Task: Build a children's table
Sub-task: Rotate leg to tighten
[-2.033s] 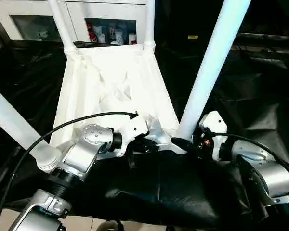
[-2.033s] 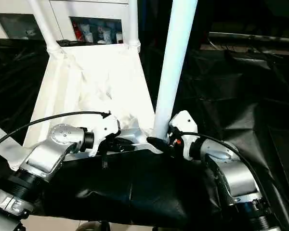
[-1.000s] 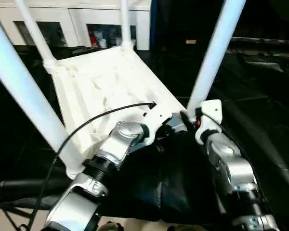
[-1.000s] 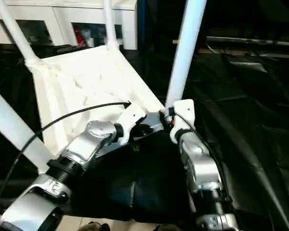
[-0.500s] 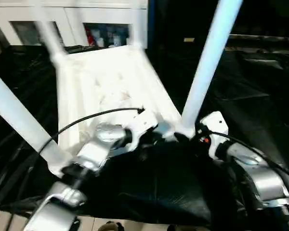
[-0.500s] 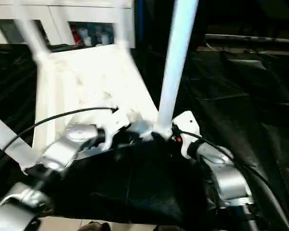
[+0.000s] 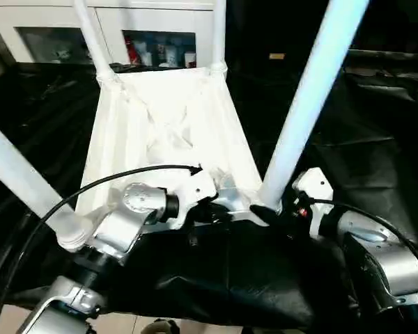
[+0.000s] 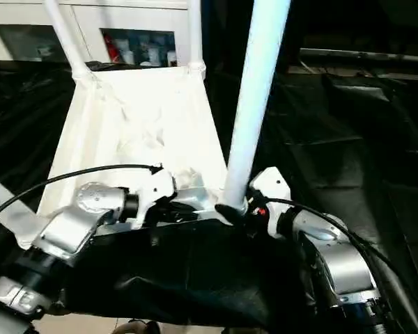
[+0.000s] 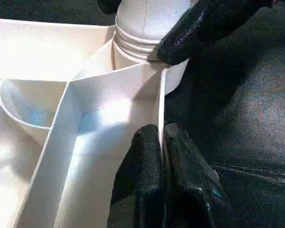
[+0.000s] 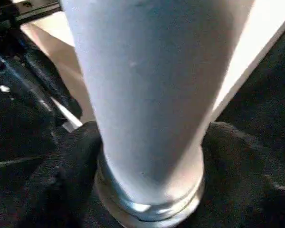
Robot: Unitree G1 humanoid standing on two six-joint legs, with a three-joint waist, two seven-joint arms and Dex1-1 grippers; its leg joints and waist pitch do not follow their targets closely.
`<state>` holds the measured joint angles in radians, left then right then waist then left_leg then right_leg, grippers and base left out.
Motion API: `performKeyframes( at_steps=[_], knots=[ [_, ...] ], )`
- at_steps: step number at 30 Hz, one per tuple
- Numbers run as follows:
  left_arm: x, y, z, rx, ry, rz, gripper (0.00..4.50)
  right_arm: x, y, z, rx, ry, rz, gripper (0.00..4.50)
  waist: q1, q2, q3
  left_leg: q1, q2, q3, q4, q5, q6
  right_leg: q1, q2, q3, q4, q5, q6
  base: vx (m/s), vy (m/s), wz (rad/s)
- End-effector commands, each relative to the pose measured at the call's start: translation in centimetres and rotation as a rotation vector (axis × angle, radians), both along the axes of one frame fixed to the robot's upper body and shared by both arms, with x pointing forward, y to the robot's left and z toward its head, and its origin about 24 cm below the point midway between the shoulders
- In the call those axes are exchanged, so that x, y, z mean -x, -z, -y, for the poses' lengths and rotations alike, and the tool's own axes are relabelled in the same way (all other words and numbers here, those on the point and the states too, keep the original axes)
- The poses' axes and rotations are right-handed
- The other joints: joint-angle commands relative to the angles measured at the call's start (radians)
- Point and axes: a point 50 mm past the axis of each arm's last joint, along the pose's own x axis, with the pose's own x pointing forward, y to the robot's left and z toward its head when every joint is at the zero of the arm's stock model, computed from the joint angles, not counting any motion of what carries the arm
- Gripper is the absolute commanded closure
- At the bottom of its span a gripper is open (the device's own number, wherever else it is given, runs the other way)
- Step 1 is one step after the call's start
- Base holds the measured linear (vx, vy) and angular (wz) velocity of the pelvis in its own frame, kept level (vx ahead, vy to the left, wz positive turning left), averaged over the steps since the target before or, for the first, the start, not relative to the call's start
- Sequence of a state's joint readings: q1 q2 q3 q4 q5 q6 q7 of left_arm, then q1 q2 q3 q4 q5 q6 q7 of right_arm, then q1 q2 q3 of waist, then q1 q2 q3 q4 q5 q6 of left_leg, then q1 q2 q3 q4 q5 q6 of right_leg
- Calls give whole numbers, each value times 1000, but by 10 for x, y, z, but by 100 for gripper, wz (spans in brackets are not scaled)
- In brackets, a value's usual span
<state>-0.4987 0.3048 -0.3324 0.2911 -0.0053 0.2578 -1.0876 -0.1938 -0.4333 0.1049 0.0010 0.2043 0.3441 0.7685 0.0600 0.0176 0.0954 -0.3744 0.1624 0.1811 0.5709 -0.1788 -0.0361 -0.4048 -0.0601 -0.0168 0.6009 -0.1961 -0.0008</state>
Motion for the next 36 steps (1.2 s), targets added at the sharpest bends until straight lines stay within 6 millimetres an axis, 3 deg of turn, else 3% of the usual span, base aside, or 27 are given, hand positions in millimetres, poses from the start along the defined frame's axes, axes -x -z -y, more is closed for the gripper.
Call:
performKeyframes(
  at_steps=[1,6,10,13,15,17,19,22,25,28,31,32,36],
  knots=[
    [5,1,3,46,28,-28,450,1,-3,-3,-15,-14,2,106,3,-25,-67,7,60,-17,-51,-92,119,52,-77,37,-59,-74,-259,0,0,0],
    [5,1,1,43,25,-29,450,-1,-2,-4,-15,-15,8,157,3,-26,-69,6,58,-17,-48,-74,126,54,-77,37,-55,-42,-265,0,0,0],
    [5,2,1,37,17,-32,450,0,-1,-6,-19,-11,9,173,2,-24,-67,6,58,-17,-48,-83,123,53,-76,36,-56,-57,-266,0,0,0],
    [-10,7,0,5,-143,-13,450,-9,11,-5,28,134,27,178,-1,-24,-67,6,58,-16,-48,-86,114,50,-76,36,-57,-65,-268,0,0,0],
    [-11,7,1,4,-150,-12,450,-10,12,-5,31,144,28,178,-5,-26,-62,7,54,-17,-51,-126,88,49,-76,35,-65,-144,-258,0,0,0],
    [-23,10,7,-5,-276,0,450,-22,24,-7,23,359,12,181,-12,-23,-54,11,52,-17,-55,-190,53,40,-76,38,-80,-280,-229,0,0,0],
    [-30,11,16,4,-366,0,450,-29,31,-13,-20,506,-27,181,-16,-27,-56,12,50,-20,-58,-207,24,42,-77,38,-84,-350,-202,0,0,0],
    [-39,11,34,26,-473,-2,450,-36,40,-30,-41,634,-87,181,-16,-24,-58,14,51,-21,-59,-196,18,36,-75,42,-83,-309,-196,0,0,0],
    [-39,10,48,37,-472,-12,450,-41,41,-43,-4,649,-78,181,-16,-25,-60,12,48,-23,-59,-196,17,42,-74,40,-81,-282,-196,0,0,0],
    [-38,7,58,46,-447,4,450,-43,36,-58,-37,583,-54,181,-12,-28,-65,8,48,-20,-54,-147,54,48,-75,41,-72,-159,-208,0,0,0],
    [-37,5,61,49,-409,15,450,-42,31,-64,-68,547,-24,181,-8,-31,-62,8,48,-19,-55,-157,69,47,-78,39,-77,-191,-205,0,0,0],
    [-36,5,60,46,-404,25,450,-43,30,-63,-59,557,-13,112,-8,-30,-61,9,49,-19,-56,-169,65,46,-78,39,-79,-224,-200,0,0,0],
    [-36,8,52,16,-378,65,450,-46,27,-53,-28,566,27,84,-8,-33,-59,6,52,-23,-63,-190,52,45,-77,38,-81,-267,-178,0,0,0]
  ],
)
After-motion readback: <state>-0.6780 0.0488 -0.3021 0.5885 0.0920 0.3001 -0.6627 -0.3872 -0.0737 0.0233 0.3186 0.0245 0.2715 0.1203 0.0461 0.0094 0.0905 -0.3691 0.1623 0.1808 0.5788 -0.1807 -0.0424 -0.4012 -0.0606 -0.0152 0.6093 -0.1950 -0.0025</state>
